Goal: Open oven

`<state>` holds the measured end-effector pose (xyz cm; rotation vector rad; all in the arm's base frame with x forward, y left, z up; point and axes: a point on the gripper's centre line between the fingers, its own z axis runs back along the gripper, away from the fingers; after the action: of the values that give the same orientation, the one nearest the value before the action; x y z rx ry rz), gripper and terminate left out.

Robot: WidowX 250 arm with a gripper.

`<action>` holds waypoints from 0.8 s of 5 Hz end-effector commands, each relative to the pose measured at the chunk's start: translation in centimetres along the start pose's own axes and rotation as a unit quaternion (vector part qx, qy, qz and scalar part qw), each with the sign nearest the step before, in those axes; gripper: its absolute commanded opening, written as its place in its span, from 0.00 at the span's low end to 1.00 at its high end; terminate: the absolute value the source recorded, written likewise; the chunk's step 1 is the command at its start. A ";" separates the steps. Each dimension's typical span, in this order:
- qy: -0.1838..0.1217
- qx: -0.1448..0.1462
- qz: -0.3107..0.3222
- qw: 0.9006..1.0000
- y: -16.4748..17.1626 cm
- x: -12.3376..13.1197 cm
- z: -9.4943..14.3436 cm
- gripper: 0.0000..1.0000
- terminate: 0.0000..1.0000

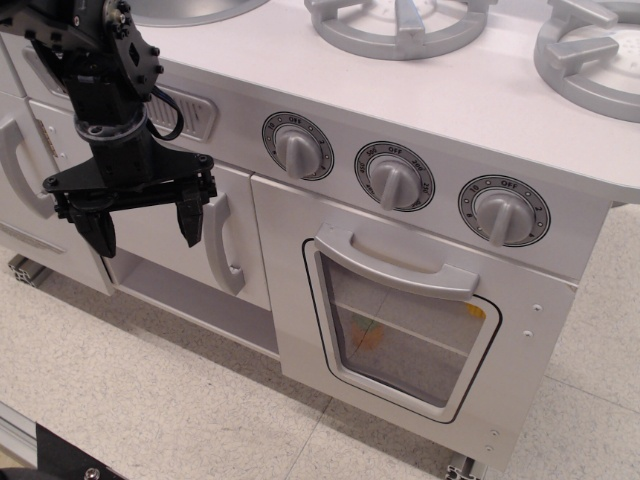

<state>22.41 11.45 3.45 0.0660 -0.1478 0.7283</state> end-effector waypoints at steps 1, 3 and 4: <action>0.000 0.000 0.000 1.000 0.0 0.0 0.0 1.00 0.00; 0.044 -0.050 0.239 0.969 -3.4 -1.9 0.5 1.00 0.00; 0.051 -0.083 0.321 0.942 -5.9 -2.2 0.4 1.00 0.00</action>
<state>24.06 5.14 2.50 -0.1875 -0.1032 1.3789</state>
